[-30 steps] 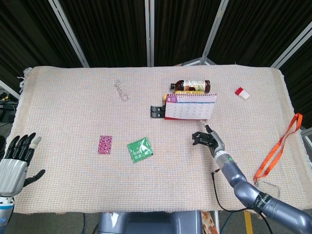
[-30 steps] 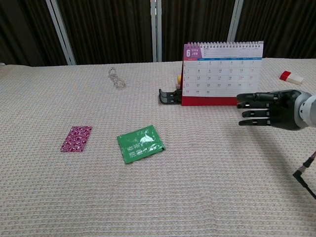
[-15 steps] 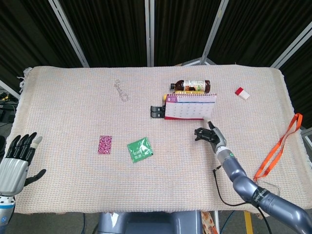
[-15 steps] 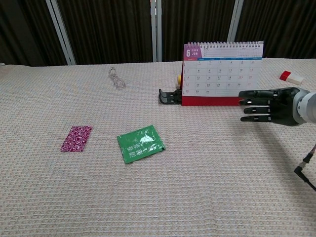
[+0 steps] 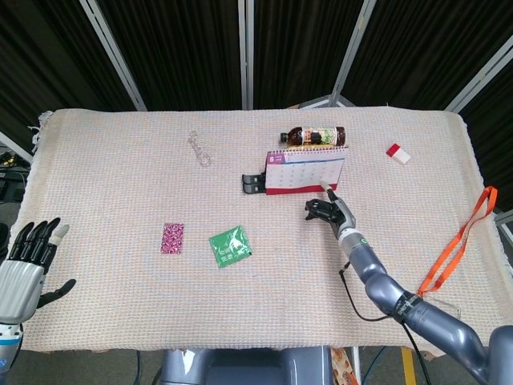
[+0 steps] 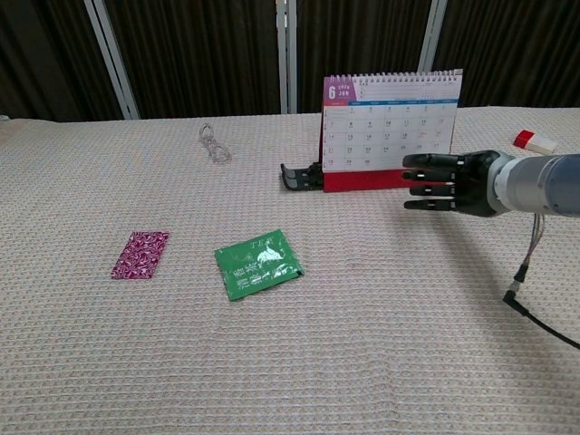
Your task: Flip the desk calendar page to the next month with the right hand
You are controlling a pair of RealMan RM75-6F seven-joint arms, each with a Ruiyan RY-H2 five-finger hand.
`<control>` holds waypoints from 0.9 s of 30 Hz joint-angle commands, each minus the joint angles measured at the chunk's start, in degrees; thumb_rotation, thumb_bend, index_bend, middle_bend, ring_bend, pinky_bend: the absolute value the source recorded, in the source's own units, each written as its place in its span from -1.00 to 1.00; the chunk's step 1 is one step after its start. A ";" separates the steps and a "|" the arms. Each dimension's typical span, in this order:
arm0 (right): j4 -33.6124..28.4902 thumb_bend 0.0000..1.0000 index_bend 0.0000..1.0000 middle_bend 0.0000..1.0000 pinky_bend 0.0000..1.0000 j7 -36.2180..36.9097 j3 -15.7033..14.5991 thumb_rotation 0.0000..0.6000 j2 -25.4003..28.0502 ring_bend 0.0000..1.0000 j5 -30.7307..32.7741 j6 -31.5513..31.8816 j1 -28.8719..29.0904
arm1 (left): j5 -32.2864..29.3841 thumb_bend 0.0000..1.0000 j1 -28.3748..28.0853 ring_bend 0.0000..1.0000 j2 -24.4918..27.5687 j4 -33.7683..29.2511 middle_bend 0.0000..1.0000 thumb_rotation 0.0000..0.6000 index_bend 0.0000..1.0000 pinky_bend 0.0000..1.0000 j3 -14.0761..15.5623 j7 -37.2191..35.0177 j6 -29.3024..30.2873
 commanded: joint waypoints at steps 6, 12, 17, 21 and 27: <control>0.63 -0.28 -0.86 0.20 0.00 -0.18 1.70 1.00 -2.28 0.25 -1.09 1.12 2.46 | -0.41 -0.81 -0.37 -1.00 0.42 0.16 -1.00 1.00 -1.00 -1.00 0.03 -1.36 -0.80; -2.40 -0.27 -0.80 0.20 0.00 -0.91 2.72 1.00 -1.46 0.25 -1.35 2.80 3.05 | -0.65 -0.81 -0.47 -1.00 0.60 0.20 -1.00 1.00 -1.00 -1.00 -0.10 -1.96 -0.89; -8.81 -0.27 -0.72 0.20 -0.01 -2.98 3.97 1.00 1.29 0.25 -2.04 7.40 2.92 | -0.56 -0.82 -0.44 -1.00 0.66 0.10 -1.00 1.00 -1.00 -1.00 -0.06 -1.85 -0.80; -14.11 -0.27 -0.48 0.15 -0.07 -4.75 4.48 1.00 3.38 0.22 -2.34 12.07 2.15 | -0.49 -0.81 -0.40 -1.00 0.66 0.03 -1.00 1.00 -1.00 -1.00 -0.05 -1.82 -0.64; -21.92 -0.26 -0.21 -0.12 -0.50 -6.59 6.17 1.00 5.83 -0.04 -8.37 21.69 -0.23 | -0.46 -0.81 -0.33 -1.00 0.64 -0.03 -1.00 1.00 -1.00 -1.00 -0.03 -1.78 -0.51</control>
